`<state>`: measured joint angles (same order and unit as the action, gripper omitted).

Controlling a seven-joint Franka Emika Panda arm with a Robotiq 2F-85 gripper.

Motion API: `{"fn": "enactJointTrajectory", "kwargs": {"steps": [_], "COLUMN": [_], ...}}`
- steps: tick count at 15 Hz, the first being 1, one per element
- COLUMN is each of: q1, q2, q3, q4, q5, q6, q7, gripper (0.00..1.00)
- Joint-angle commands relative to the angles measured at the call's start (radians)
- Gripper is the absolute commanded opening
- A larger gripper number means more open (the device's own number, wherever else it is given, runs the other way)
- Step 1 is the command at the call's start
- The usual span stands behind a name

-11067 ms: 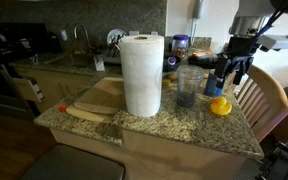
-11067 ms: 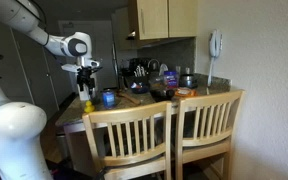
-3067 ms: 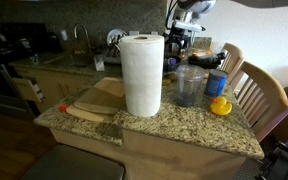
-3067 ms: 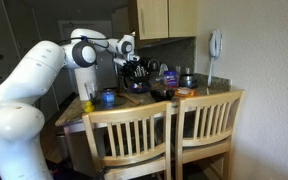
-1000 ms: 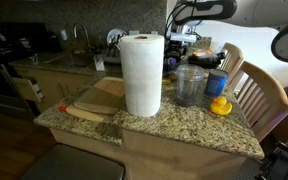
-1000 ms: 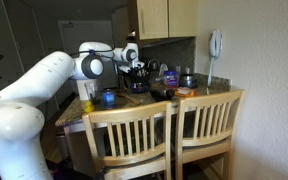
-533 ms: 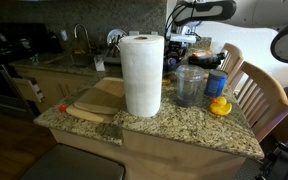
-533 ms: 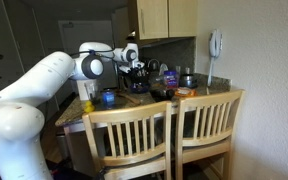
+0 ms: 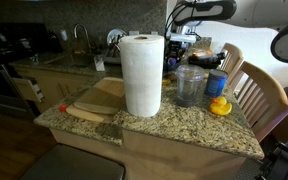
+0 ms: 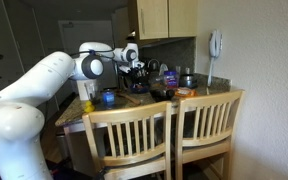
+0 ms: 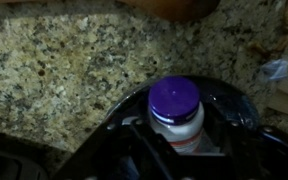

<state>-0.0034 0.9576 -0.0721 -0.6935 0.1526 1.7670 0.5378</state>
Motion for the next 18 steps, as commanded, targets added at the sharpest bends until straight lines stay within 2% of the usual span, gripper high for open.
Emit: {"fn": "enactJointTrajectory", "kwargs": {"steps": [1, 7, 9, 13, 18], "q1": [-0.006, 0.027, 0.024, 0.023, 0.024], "q2": [0.0, -0.042, -0.075, -0.157, -0.269], "q3": [0.007, -0.017, -0.007, -0.002, -0.002], "q4": [0.003, 0.022, 0.04, 0.071, 0.106], "q5": [0.017, -0.007, 0.008, 0.014, 0.006], "q6": [0.022, 0.222, 0.197, 0.082, -0.272], "q7": [0.02, 0.122, 0.146, 0.207, 0.235], "gripper": [0.31, 0.31, 0.31, 0.31, 0.31]}}
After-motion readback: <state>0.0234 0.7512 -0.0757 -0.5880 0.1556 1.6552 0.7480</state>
